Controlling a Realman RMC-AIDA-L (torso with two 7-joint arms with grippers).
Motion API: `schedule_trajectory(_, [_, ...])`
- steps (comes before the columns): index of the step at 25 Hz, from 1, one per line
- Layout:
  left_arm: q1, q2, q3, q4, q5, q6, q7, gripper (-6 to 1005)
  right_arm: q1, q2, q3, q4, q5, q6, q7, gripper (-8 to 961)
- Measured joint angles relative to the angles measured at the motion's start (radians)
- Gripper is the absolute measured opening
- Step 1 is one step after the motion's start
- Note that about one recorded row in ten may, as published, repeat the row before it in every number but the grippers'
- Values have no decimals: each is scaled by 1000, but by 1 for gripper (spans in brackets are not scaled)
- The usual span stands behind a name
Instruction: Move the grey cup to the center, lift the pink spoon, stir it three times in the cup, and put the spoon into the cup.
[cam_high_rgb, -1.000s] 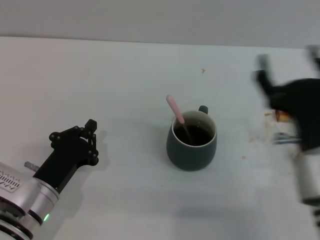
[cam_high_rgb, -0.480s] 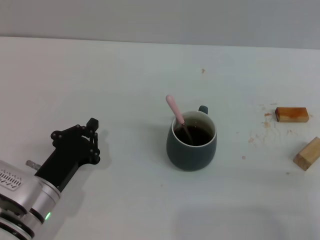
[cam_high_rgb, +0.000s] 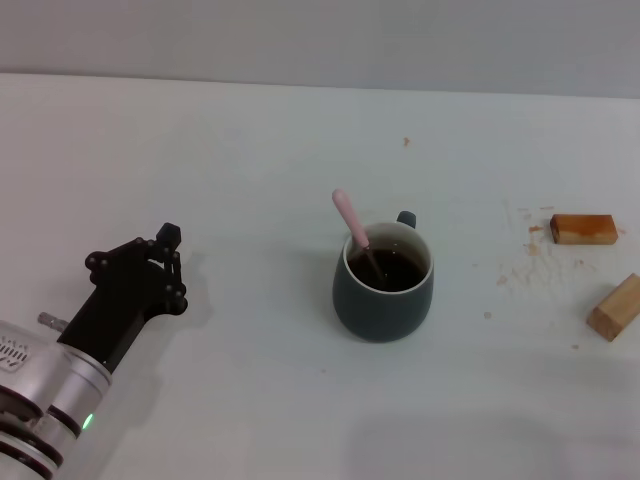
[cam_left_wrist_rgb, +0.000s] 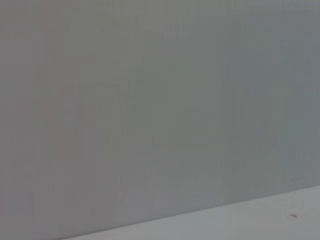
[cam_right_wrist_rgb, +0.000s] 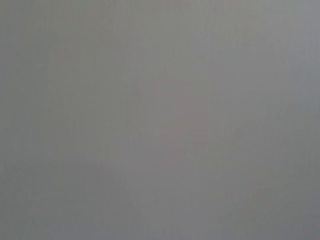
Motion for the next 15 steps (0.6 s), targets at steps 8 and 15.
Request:
schedule_trajectory(8, [4,0,-9,-4,-2,17,0,-2,5,-2,-2,-1,1,2,1,795])
schedule_trajectory(15, [10,0,-25,-5,-2,27,0,-2,12,-2,-3,-2,1,5,1,795])
